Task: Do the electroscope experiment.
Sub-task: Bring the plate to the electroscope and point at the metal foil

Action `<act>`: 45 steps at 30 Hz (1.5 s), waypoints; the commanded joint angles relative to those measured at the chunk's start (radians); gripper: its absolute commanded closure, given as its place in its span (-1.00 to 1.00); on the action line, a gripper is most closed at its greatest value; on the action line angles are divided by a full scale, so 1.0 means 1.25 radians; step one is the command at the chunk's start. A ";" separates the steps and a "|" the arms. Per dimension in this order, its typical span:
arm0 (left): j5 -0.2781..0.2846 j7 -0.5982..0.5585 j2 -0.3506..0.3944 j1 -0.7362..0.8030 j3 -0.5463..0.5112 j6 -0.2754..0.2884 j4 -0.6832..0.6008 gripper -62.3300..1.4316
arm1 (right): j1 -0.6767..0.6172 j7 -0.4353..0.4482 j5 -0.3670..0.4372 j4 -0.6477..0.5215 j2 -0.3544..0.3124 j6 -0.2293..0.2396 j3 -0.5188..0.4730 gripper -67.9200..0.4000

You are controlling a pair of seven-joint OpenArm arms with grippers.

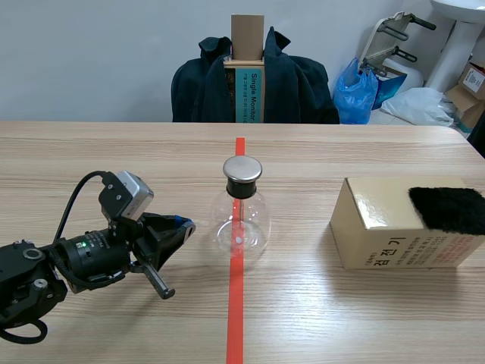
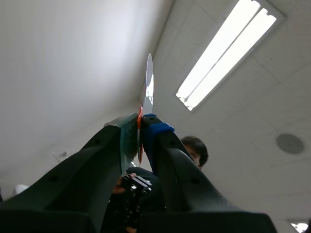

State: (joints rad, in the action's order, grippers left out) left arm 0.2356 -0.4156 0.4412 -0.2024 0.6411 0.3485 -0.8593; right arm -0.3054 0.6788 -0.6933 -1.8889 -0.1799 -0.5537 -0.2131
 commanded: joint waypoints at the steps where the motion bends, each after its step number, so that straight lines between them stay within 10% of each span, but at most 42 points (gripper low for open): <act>1: 0.005 -0.011 0.007 -0.011 -0.008 0.002 -0.014 0.87 | 0.013 -0.001 -0.011 0.034 -0.002 -0.010 0.022 0.96; 20: -0.036 -0.011 0.005 -0.011 -0.008 0.002 -0.013 0.86 | 0.031 -0.057 -0.270 0.370 0.074 -0.075 0.201 0.96; 45: -0.036 -0.009 -0.007 -0.011 -0.008 0.001 -0.013 0.86 | 0.040 -0.037 -0.412 0.472 0.069 -0.038 0.203 0.96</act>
State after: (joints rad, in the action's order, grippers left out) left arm 0.1806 -0.4156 0.4351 -0.2024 0.6411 0.3481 -0.8593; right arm -0.2722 0.6281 -1.2163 -1.2850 -0.0834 -0.5896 0.0471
